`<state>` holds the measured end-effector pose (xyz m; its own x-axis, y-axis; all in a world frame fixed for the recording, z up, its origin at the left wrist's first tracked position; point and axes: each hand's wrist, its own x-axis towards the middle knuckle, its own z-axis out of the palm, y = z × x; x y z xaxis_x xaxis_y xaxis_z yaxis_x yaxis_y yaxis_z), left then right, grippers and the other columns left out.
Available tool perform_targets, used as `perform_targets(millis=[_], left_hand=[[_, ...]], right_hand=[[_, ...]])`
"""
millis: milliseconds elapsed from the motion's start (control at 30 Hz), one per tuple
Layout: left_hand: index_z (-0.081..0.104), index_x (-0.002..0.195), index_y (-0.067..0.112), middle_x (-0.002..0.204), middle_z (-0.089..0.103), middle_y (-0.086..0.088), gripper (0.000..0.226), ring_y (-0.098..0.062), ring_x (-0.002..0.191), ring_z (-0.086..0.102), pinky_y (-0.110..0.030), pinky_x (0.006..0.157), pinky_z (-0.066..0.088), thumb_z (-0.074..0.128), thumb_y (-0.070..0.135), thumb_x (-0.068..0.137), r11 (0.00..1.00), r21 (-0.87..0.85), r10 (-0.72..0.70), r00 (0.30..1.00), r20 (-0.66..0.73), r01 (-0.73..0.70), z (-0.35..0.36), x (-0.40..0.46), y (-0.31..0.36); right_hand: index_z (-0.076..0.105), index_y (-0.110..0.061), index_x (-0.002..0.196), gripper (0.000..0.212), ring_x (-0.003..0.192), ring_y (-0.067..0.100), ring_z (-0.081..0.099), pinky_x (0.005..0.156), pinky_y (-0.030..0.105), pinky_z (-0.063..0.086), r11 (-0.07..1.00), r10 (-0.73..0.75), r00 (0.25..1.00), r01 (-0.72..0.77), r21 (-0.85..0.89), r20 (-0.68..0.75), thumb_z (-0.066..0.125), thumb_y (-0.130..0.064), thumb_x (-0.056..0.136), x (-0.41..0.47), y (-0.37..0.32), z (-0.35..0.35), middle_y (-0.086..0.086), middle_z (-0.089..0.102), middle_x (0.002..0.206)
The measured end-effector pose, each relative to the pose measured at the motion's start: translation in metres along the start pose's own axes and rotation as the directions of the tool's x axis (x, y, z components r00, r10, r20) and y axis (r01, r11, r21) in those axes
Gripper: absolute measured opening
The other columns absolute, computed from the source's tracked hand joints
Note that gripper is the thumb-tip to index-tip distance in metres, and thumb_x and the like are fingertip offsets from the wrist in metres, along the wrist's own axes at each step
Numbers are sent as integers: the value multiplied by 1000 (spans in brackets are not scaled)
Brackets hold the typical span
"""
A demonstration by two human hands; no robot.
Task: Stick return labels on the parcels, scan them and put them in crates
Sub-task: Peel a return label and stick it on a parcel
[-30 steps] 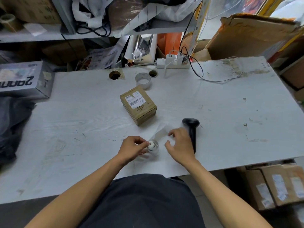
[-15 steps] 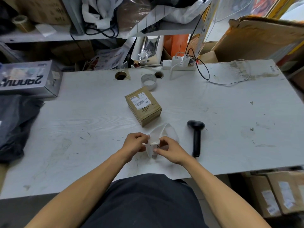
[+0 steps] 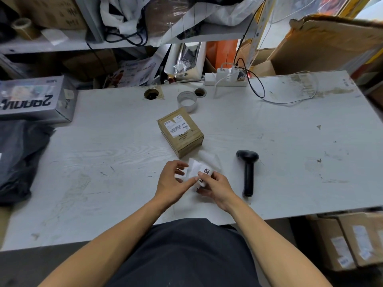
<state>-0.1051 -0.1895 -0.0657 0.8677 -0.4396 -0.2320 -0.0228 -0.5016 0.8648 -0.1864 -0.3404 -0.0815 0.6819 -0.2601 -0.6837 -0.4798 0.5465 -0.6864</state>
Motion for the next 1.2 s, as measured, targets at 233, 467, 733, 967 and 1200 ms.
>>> perform_targets(millis=[233, 467, 733, 967, 1200], left_hand=[[76, 101, 25, 97, 73, 14, 24, -4, 87, 68, -26, 75, 59, 84, 35, 80, 996, -14, 92, 993, 67, -91, 5, 3, 6], [77, 108, 22, 93, 77, 11, 18, -4, 89, 72, -30, 84, 59, 73, 29, 92, 997, -82, 12, 994, 111, -3, 0, 5, 7], [80, 95, 24, 81, 76, 12, 20, -5, 78, 70, -28, 71, 57, 67, 40, 96, 1000, -4, 12, 989, 145, -11, 0, 5, 14], [77, 87, 19, 75, 72, 3, 32, -20, 71, 66, -47, 70, 54, 54, 34, 103, 995, 89, 36, 983, 182, -53, -2, 9, 6], [75, 84, 18, 76, 74, 4, 31, -10, 73, 68, -37, 74, 57, 53, 27, 104, 998, 7, -55, 994, 95, 55, -6, 16, 9]], right_hand=[[63, -4, 111, 29, 95, 30, 74, 81, 41, 60, 991, -58, 998, 56, 123, 8, 73, -25, 92, 0, -12, 6, 18, 73, 107], [67, -7, 118, 25, 85, 26, 72, 75, 34, 59, 990, -109, 992, 103, 95, 59, 64, -22, 98, -3, -16, -2, 15, 73, 101], [64, -7, 105, 22, 81, 21, 74, 68, 31, 59, 990, -142, 990, 142, -12, 19, 75, -19, 90, -3, -21, 2, 8, 76, 90], [65, 3, 107, 32, 85, 26, 75, 70, 36, 62, 974, -177, 984, 180, -138, 31, 80, -15, 85, 1, -27, -3, 16, 76, 97], [65, 0, 99, 20, 86, 27, 75, 72, 39, 63, 962, -210, 974, 222, -157, 90, 79, -7, 85, 2, -32, -6, 15, 75, 92]])
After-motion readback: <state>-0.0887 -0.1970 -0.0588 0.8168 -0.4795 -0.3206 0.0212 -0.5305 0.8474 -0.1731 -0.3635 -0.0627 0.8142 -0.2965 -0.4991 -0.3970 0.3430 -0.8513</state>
